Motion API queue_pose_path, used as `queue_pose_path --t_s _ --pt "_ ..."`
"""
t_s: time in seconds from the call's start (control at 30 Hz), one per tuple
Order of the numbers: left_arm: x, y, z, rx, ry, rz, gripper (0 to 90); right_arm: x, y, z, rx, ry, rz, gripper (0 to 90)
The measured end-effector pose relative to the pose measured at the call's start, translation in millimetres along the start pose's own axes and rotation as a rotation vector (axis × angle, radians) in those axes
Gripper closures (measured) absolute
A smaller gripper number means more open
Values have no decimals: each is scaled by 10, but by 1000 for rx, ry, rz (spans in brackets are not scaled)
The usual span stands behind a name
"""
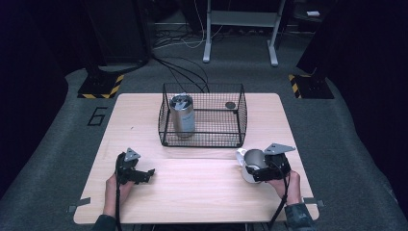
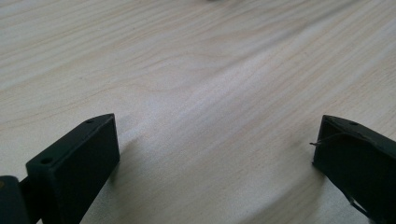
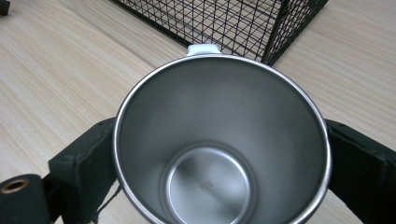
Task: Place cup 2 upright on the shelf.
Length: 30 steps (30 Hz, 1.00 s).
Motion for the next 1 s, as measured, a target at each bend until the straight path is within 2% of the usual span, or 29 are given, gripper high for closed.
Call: queue_pose_path --t_s 0.3,0.33,0.63,0.67,0.7,1.0 --pt "8 2 -2 -3 -4 -9 0 -111 -170 46 -18 7 -6 59" --pt "18 3 -14 -22 -6 -25 0 -114 -188 54 -14 8 -13 59" --pt "6 1 -1 -1 -4 -7 0 -187 -373 98 -25 -7 -26 60" --pt "6 1 -1 -1 -4 -7 0 -187 -373 98 -25 -7 -26 60" --pt "16 0 -13 -23 -4 -21 0 -205 -415 112 -27 -12 -22 60" --pt "16 1 -12 -22 -4 -21 0 -244 -565 139 -43 -23 -38 59"
Point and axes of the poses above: each handheld gripper's, and its own axes: x roughly forward along the jaws, y roughly out of its underside, z roughly to its left, the point moved 1 cm from there along x, roughly forward along the jaws, and after that the axes turned 2 degrees about -x, right-handed, at the moved point
